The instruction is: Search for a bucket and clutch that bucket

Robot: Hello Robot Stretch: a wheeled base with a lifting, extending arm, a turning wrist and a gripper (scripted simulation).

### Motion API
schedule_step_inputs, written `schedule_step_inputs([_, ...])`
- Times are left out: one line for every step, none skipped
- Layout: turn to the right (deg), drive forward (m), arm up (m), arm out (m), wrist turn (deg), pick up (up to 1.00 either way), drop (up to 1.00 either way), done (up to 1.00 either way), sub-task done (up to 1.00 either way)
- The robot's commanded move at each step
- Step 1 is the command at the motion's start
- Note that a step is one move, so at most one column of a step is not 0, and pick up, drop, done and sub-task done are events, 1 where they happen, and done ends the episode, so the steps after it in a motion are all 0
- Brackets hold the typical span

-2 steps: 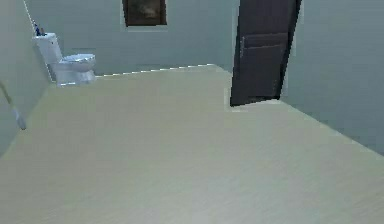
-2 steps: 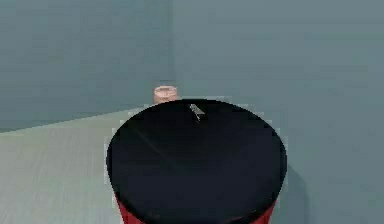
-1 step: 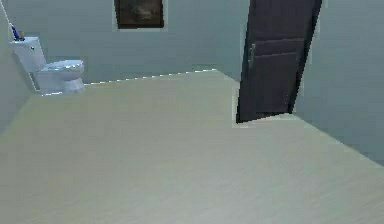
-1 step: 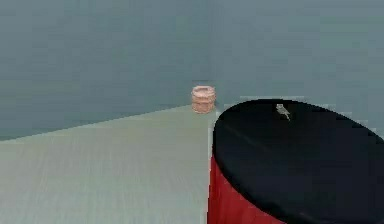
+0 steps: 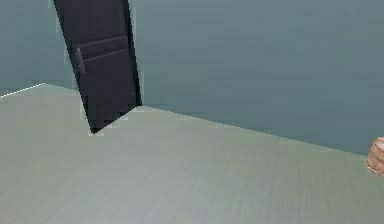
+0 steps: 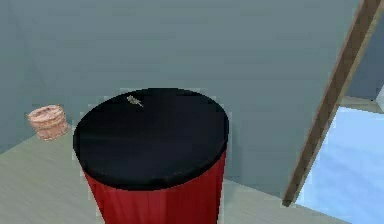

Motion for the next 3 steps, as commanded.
schedule_step_inputs([18.0,0.00,0.00,0.00,0.0,0.00,0.00,0.00,0.00])
schedule_step_inputs([0.0,1.00,0.00,0.00,0.0,0.00,0.00,0.00,0.00])
schedule_step_inputs([0.0,0.15,0.00,0.00,0.0,0.00,0.00,0.00,0.00])
